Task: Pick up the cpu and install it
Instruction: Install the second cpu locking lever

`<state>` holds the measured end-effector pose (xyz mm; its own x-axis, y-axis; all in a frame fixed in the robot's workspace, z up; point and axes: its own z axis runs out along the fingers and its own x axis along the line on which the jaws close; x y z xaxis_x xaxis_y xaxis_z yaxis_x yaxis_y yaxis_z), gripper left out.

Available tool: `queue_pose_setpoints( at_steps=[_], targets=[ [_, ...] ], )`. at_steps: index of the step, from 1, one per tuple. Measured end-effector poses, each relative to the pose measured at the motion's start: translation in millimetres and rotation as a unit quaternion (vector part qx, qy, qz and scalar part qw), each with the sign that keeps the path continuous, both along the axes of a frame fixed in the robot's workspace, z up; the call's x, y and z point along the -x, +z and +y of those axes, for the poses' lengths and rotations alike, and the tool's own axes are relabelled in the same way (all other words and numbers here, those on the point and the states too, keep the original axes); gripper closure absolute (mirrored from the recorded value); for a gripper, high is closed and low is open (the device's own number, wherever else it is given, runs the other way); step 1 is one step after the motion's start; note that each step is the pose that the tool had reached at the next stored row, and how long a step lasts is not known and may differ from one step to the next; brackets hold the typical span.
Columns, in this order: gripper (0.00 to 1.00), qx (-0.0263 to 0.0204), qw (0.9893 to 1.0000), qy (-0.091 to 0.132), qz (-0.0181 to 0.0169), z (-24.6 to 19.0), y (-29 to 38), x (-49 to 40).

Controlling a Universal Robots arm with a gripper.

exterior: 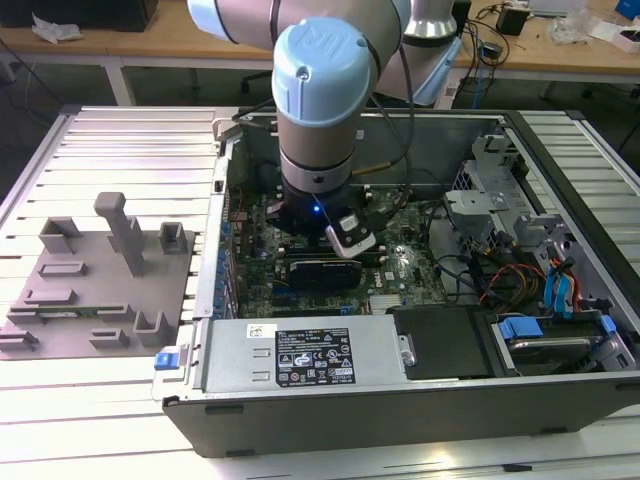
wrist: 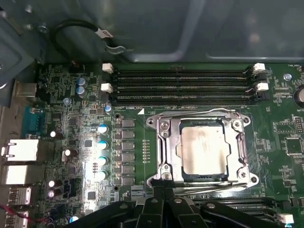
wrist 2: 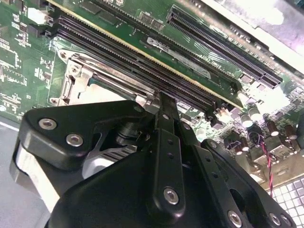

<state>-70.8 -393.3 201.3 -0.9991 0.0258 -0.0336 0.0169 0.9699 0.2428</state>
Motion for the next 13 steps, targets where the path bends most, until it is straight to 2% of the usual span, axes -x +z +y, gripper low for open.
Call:
queue_pose_setpoints(
  at_steps=[5,6,13],
  targets=[
    [0.89,-0.0067,1.0,0.0,-0.0002,0.0,-1.9,1.5],
    [0.89,-0.0096,1.0,0.0,-0.0003,0.1,-3.2,1.8],
    [0.89,-0.0111,0.9999,0.0,-0.0002,0.0,-5.7,2.6]
  ],
)
